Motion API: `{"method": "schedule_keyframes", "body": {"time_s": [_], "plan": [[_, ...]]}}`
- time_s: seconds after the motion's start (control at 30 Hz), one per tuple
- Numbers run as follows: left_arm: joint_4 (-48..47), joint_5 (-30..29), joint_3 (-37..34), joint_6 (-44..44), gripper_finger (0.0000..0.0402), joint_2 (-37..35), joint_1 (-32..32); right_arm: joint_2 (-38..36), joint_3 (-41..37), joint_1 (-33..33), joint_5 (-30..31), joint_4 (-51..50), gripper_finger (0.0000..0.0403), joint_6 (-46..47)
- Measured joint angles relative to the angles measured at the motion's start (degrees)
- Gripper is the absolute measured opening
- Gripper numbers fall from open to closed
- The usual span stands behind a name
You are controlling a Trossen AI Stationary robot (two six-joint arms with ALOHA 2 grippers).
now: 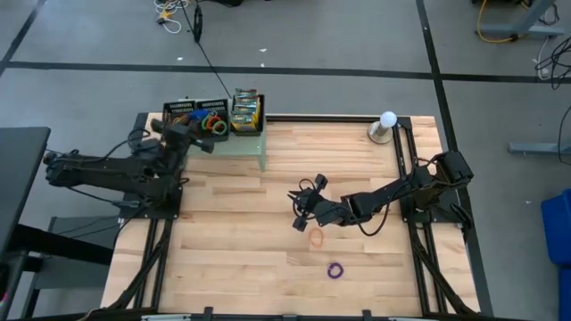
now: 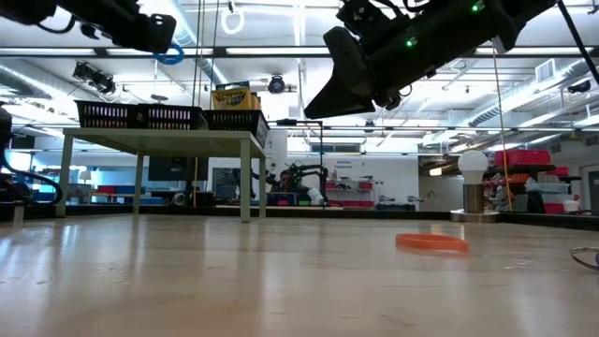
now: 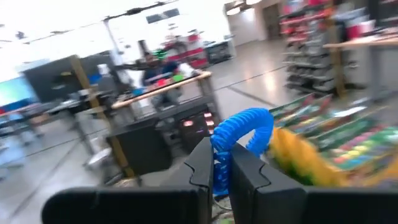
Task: Pick & Place Office Desk Supplies
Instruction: Put the blue spring keychain into the middle black bin on the shelf
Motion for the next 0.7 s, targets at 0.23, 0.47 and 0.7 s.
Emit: {"method": "schedule_keyframes", "body": {"time_s": [0.23,0.47,0.7], "plan": [[-35.7,24.7,10.4,-31.4,0.0026,1.4,14.6,0.0,0.0,0.0,-0.1,0.0,0.0048,0.0],[-39.0,46.2,11.8,-38.2,0.0026,4.2,33.9,0.0,0.0,0.0,-0.2,-0.5,0.0048,0.0],[-39.8,57.0,11.8,-40.6,0.0045,8.0,44.3,0.0,0.0,0.0,-0.2,-0.6,0.0048,0.0]]}}
